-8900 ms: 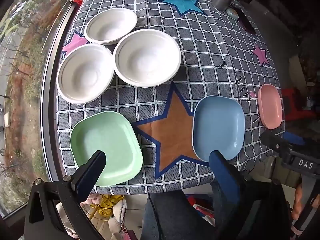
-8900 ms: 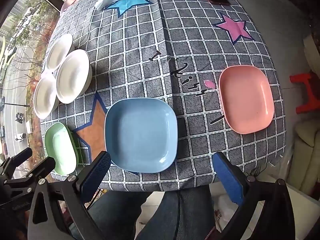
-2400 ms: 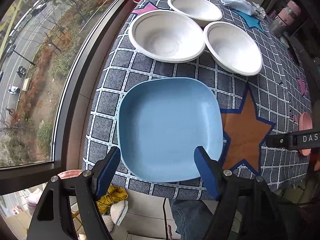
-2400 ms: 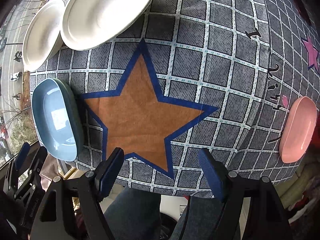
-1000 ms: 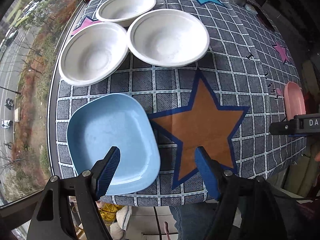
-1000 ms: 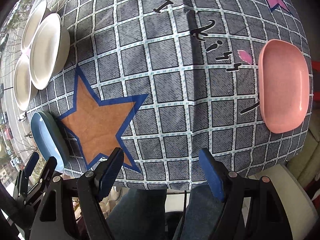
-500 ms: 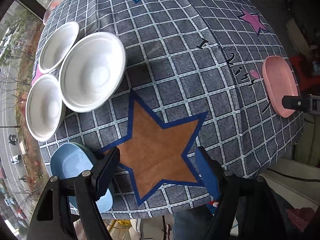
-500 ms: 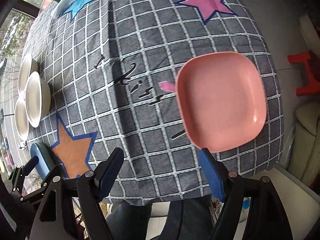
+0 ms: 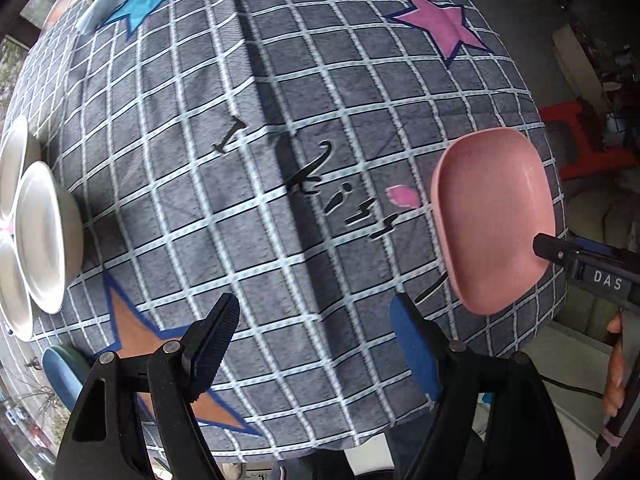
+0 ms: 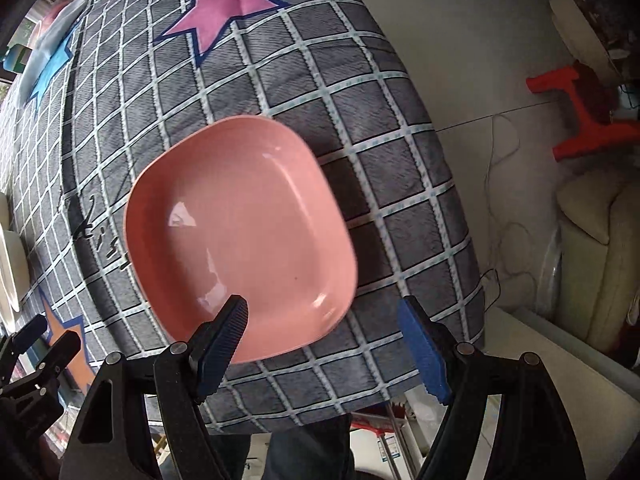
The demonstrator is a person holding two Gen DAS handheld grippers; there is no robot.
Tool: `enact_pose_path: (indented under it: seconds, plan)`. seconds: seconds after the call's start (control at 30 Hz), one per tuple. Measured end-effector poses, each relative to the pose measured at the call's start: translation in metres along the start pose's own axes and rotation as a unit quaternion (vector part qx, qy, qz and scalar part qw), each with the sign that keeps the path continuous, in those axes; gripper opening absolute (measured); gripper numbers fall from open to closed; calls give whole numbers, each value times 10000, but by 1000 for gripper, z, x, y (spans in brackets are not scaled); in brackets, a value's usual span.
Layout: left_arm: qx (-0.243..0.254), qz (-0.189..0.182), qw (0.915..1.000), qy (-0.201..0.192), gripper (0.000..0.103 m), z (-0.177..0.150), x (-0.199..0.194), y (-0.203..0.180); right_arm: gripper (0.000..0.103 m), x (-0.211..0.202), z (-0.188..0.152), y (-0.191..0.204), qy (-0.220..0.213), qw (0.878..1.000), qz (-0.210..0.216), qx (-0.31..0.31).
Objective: Organize plates and bowls
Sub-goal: 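Close the right gripper on the pink plate's rim and lift it, then carry the pink plate with the right gripper over the blue plate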
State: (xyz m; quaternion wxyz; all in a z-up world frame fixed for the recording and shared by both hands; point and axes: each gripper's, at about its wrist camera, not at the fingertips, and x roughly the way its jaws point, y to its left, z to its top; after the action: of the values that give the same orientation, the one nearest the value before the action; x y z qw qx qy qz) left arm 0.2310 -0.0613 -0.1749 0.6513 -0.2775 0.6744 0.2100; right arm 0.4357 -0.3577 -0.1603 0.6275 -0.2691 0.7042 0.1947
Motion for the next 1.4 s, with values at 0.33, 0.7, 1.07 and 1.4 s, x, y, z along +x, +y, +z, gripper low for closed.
enact_pose_path:
  seconds: [0.33, 0.7, 1.07, 1.4]
  plan:
    - [-269, 8, 9995, 147, 81, 22, 33, -38, 78, 17, 17, -86, -171, 9974, -87, -697]
    - [-134, 158, 9995, 231, 79, 46, 67, -74, 34, 13, 10, -153, -288, 9912, -37, -1289]
    - [21, 193, 9997, 173, 56, 3, 64, -45, 20, 15, -42, -187, 328, 9845, 504, -1650]
    - [-770, 305, 9963, 230, 56, -54, 63, 23, 20, 14, -95, -168, 508, 9691, 514, -2357]
